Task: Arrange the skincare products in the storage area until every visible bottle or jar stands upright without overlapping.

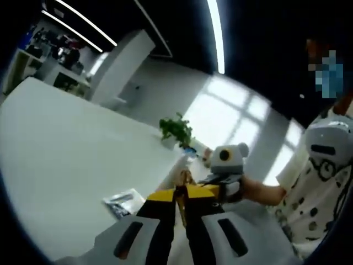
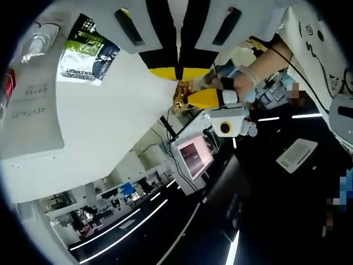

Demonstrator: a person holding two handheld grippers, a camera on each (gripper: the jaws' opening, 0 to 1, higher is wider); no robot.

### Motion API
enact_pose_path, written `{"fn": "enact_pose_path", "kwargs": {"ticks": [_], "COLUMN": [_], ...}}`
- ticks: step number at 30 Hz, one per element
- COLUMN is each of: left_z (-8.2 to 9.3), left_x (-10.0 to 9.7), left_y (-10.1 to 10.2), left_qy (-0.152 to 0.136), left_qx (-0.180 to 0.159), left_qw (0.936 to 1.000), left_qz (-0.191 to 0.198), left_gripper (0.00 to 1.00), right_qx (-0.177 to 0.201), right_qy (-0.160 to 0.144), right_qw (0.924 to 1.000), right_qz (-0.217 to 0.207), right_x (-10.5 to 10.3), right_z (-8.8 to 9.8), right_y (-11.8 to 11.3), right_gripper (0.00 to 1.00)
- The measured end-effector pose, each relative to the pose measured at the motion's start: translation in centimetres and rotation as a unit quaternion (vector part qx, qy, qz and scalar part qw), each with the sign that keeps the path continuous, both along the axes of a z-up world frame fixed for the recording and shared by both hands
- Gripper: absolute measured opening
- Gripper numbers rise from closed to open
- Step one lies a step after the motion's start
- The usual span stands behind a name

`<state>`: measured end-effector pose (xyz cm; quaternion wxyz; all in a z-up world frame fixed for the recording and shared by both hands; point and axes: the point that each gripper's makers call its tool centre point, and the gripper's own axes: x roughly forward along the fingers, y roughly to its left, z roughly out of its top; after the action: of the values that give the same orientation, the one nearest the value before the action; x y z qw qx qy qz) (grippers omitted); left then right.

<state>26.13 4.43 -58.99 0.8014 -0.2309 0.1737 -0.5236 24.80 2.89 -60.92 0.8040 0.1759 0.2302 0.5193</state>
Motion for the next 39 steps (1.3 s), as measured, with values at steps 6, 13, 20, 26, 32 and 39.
{"fn": "enact_pose_path", "kwargs": {"ticks": [6, 13, 20, 26, 32, 39], "left_z": [1.9, 5.0, 6.1, 5.7, 4.8, 4.1], "left_x": [-0.5, -0.5, -0.7, -0.7, -0.4, -0.8], "left_y": [-0.5, -0.6, -1.2, -0.8, -0.5, -1.0], "left_qy": [-0.021, -0.051, -0.045, -0.040, -0.040, -0.044], "left_qx": [0.003, -0.032, -0.078, -0.090, -0.071, -0.069], "left_qw": [0.9998, 0.9981, 0.9958, 0.9947, 0.9959, 0.9961], "left_qz": [0.001, 0.014, 0.017, 0.029, 0.040, 0.035], "left_gripper": [0.00, 0.00, 0.00, 0.00, 0.00, 0.09], "right_qx": [0.032, 0.032, 0.138, 0.171, 0.173, 0.181], "right_qy": [-0.008, -0.018, 0.009, 0.038, 0.046, 0.039], "right_qw": [0.9995, 0.9993, 0.9899, 0.9838, 0.9835, 0.9820], "right_qz": [-0.004, -0.003, -0.032, -0.039, -0.027, -0.040], "right_x": [-0.2, -1.2, -1.4, -1.4, -1.8, -1.3], "right_z": [1.4, 1.7, 4.3, 4.4, 4.5, 4.9], "right_y": [-0.6, -1.2, -0.6, -0.8, -0.5, -0.7], "right_gripper": [0.02, 0.11, 0.15, 0.07, 0.01, 0.01]}}
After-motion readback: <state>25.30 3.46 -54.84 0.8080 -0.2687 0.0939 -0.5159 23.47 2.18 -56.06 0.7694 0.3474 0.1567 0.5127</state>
